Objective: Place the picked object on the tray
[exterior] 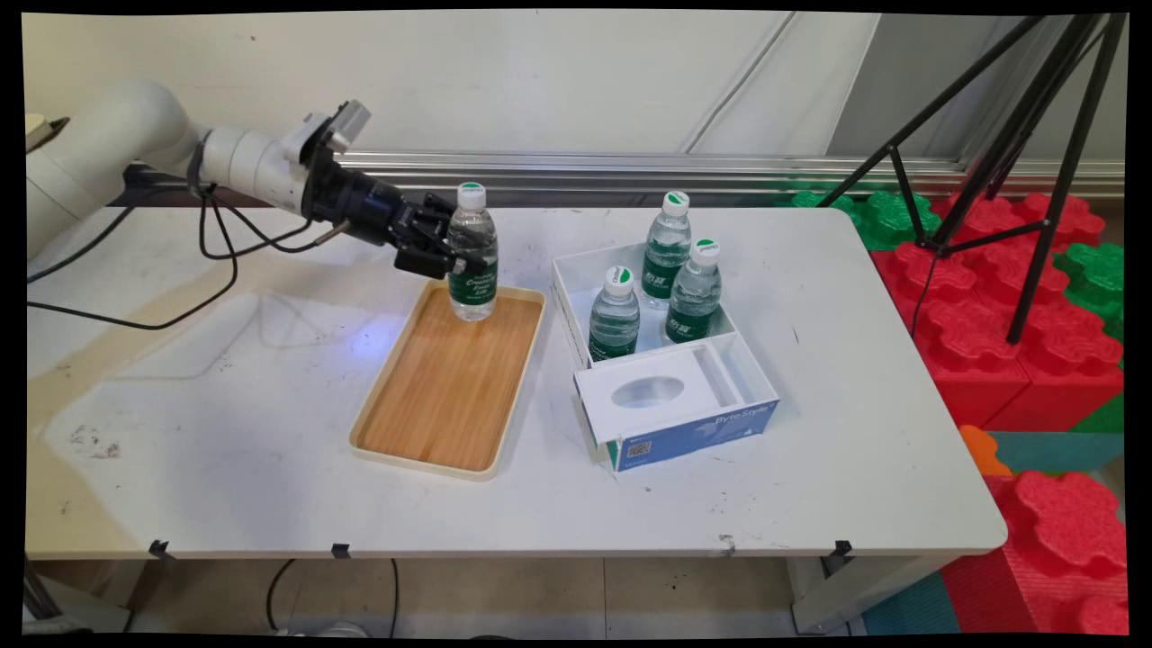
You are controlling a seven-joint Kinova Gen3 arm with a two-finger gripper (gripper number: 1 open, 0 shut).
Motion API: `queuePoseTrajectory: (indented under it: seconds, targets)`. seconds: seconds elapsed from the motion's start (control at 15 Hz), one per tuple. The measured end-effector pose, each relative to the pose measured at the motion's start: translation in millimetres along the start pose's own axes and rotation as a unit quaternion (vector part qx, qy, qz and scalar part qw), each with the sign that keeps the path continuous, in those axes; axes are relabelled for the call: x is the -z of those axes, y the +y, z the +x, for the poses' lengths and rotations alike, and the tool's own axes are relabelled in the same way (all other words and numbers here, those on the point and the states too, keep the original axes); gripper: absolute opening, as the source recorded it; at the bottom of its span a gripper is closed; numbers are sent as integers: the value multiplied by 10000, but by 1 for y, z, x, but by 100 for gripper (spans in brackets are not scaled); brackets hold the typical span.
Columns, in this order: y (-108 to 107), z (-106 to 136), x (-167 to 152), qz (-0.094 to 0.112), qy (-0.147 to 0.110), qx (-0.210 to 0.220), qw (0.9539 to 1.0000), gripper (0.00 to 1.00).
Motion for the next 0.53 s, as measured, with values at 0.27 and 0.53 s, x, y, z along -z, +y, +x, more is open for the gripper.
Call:
queuePoseTrajectory:
  seconds: [0.27,0.53]
  targets:
    - [-6,-8,-12,48,10,-29,10000,0]
    - [-10,-12,-21,66,38,-34,10000,0]
